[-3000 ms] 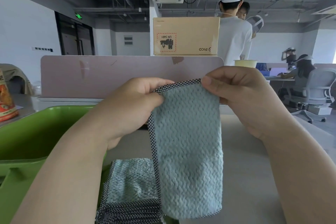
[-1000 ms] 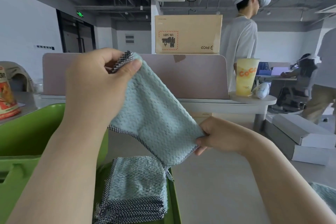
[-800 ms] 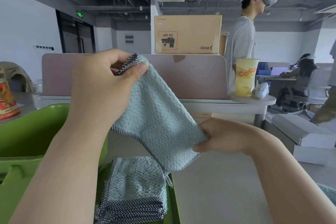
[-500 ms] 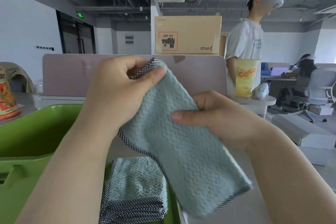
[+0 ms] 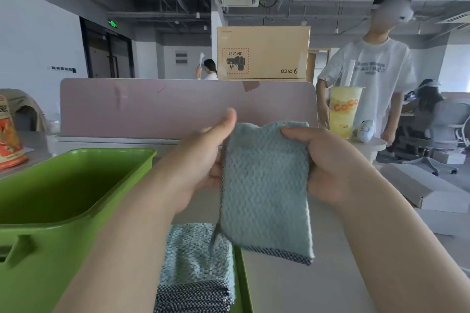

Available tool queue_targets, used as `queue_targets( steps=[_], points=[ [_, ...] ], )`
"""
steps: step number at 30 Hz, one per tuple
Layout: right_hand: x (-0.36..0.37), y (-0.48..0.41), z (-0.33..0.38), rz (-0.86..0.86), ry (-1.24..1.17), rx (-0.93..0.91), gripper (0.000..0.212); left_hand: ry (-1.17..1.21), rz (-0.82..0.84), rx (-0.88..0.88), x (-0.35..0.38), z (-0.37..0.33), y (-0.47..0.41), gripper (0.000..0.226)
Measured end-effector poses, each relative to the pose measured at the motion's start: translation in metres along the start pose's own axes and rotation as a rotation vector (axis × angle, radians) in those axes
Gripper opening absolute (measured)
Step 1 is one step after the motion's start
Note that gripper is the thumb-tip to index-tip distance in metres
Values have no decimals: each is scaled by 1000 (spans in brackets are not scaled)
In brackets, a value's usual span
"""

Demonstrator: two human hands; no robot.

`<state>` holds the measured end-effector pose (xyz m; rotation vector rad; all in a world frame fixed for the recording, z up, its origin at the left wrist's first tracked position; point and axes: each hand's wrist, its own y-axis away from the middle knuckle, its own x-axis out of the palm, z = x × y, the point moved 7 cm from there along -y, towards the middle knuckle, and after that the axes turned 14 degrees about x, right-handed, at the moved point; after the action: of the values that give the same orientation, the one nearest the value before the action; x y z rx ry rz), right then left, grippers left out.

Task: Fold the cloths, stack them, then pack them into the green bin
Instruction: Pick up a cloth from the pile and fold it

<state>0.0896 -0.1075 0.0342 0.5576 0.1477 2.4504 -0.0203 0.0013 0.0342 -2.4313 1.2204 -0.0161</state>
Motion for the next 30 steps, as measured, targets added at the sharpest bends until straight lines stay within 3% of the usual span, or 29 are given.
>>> queue_targets(
  steps=[2, 5, 11, 16, 19, 25, 30],
  points=[
    [4, 0, 0, 53, 36, 2, 21, -108, -109, 106, -9, -9, -1, 45],
    [2, 0, 1, 54, 103, -8, 18, -167, -257, 199, -23, -15, 1, 42],
    [-10, 6, 14, -43, 114, -153, 8, -130, -364, 315, -31, -28, 7, 7],
    [-6, 16, 31, 83, 104, -290, 10, -139, -420, 376, -34, -37, 12, 9],
    [-5, 23, 36, 108, 223, -369, 34, -164, -402, 403, -35, -41, 13, 7],
    [-12, 32, 47, -260, 589, -641, 29, -378, -355, 490, -34, -50, 13, 22],
    [-10, 34, 51, -342, 686, -726, 26, -519, -404, 513, -36, -57, 17, 25]
  ],
)
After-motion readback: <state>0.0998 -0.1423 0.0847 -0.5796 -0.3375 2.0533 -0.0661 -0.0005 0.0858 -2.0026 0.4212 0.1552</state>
